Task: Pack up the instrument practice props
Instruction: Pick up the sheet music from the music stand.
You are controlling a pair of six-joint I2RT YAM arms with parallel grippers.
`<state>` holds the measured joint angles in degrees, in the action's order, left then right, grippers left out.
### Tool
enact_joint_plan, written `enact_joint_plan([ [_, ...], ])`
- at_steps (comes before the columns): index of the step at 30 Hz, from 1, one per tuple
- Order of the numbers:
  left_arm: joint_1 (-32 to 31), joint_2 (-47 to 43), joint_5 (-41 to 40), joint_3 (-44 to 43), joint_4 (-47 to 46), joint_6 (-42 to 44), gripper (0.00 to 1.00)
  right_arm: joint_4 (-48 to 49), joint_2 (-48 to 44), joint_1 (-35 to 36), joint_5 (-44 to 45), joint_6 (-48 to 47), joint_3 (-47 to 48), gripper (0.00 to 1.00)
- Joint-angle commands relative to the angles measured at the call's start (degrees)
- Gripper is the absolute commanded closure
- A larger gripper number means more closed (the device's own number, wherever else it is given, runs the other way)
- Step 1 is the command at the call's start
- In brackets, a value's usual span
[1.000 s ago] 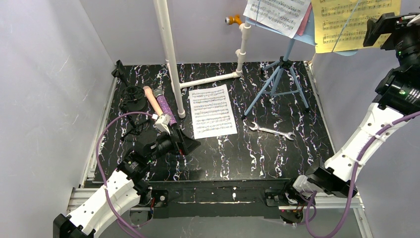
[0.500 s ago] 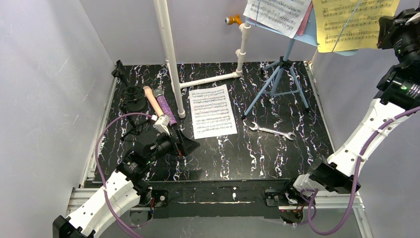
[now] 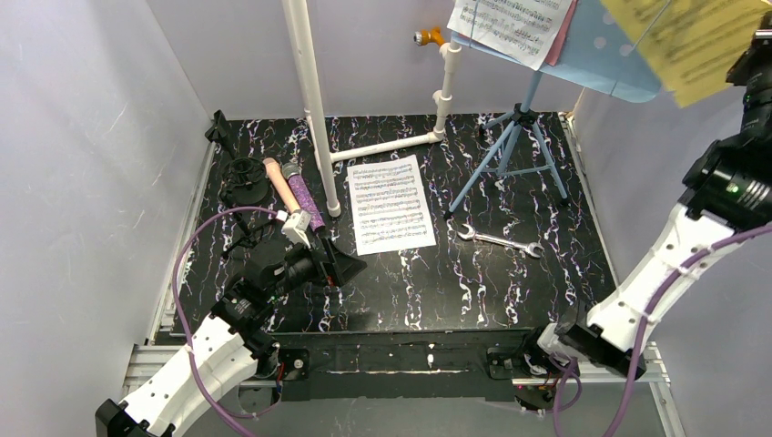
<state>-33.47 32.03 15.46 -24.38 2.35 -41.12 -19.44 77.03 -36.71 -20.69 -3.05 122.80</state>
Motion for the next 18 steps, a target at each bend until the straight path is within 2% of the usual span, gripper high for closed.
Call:
enact_joint_plan([
  [1,0.3,-0.1,0.0,-2.0,0.2,0.4,0.02,13.4,-7.8,0.0,12.9,-3.3,-1.7,0.99],
  [5,0.3,0.6,0.6,-1.9,-0.9,-0.1,0.02,18.2,-11.6,0.0,15.8,-3.1,-2.7,0.99],
  [9,0.3,0.5,1.5,-1.6,-1.9,-0.2,0.02,18.2,-14.6,0.6,12.0,-0.2,-1.2,0.99],
  [14,0.3,0.4,3.8,-0.6,-5.6,-0.3,0.02,15.0,-17.9,0.7,-3.1,10.1,0.0,0.99],
  [18,0.2,1.1,5.4,-1.2,-5.8,1.4,0.02,14.1,-18.9,0.6,-20.5,24.1,-2.4,0.99],
])
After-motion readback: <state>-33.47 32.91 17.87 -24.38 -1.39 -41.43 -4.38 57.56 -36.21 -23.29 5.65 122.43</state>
